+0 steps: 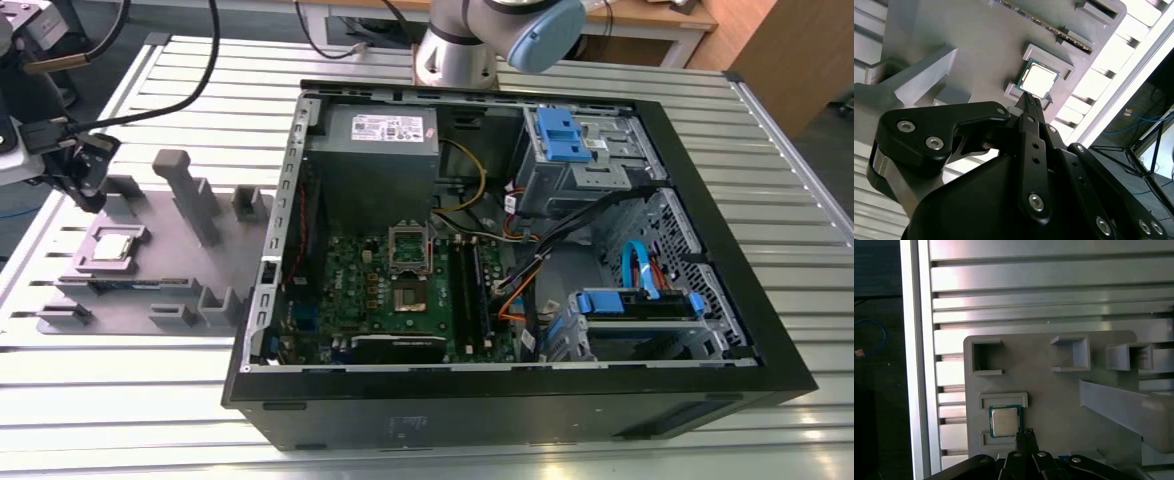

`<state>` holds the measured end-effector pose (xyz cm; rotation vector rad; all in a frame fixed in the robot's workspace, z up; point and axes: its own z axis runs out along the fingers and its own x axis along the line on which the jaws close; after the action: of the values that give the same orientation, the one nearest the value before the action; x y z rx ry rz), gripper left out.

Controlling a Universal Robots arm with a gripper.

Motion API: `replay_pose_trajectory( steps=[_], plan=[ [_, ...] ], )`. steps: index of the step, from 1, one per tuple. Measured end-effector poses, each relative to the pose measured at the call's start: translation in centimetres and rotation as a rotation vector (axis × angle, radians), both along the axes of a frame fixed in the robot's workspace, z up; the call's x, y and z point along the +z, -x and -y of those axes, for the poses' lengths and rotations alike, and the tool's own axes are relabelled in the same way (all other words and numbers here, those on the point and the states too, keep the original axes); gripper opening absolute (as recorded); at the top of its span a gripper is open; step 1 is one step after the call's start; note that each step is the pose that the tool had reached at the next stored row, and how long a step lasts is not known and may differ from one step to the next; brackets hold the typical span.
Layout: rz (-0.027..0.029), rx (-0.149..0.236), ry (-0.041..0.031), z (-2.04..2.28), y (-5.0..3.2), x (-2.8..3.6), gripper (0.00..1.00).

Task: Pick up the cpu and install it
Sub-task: 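Pick up the cpu and move it towards the insertion slot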

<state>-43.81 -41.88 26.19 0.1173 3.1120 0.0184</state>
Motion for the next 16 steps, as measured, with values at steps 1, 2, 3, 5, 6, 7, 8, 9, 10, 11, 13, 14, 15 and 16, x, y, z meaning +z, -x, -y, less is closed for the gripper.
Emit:
replay_pose_trajectory(
  steps=[1, 2, 3, 5, 6, 7, 8, 9, 10, 11, 13, 14, 15, 16],
  plan=[
    [0.0000, 0.000, 0.0001, 0.00, 0.03, -0.12, 0.11],
    [0.0000, 0.000, 0.0001, 0.00, 0.07, -0.25, 0.11],
    [0.0000, 0.000, 0.0001, 0.00, 0.12, -0.39, 0.11],
    [0.0000, 0.000, 0.0002, 0.00, 0.23, -0.67, 0.11],
    [0.0001, 0.000, 0.0002, 0.00, 0.30, -0.78, 0.11],
    [0.0001, 0.000, 0.0002, 0.00, 0.38, -0.87, 0.11],
    [0.0002, 0.000, 0.0001, 0.00, 0.44, -0.96, 0.11],
    [0.0002, 0.000, 0.0002, 0.00, 0.51, -1.03, 0.11],
    [0.0003, 0.000, 0.0003, 0.00, 0.56, -1.10, 0.11],
    [0.0004, 0.000, 0.0004, 0.00, 0.61, -1.17, 0.11],
    [0.0002, 0.000, 0.0010, 0.00, 0.65, -1.21, 0.11],
    [0.0000, 0.000, 0.0013, 0.00, 0.67, -1.22, 0.11],
    [0.0002, 0.000, 0.0014, 0.00, 0.67, -1.23, 0.11],
    [0.0002, 0.000, 0.0013, 0.00, 0.67, -1.23, 0.11]
  ],
)
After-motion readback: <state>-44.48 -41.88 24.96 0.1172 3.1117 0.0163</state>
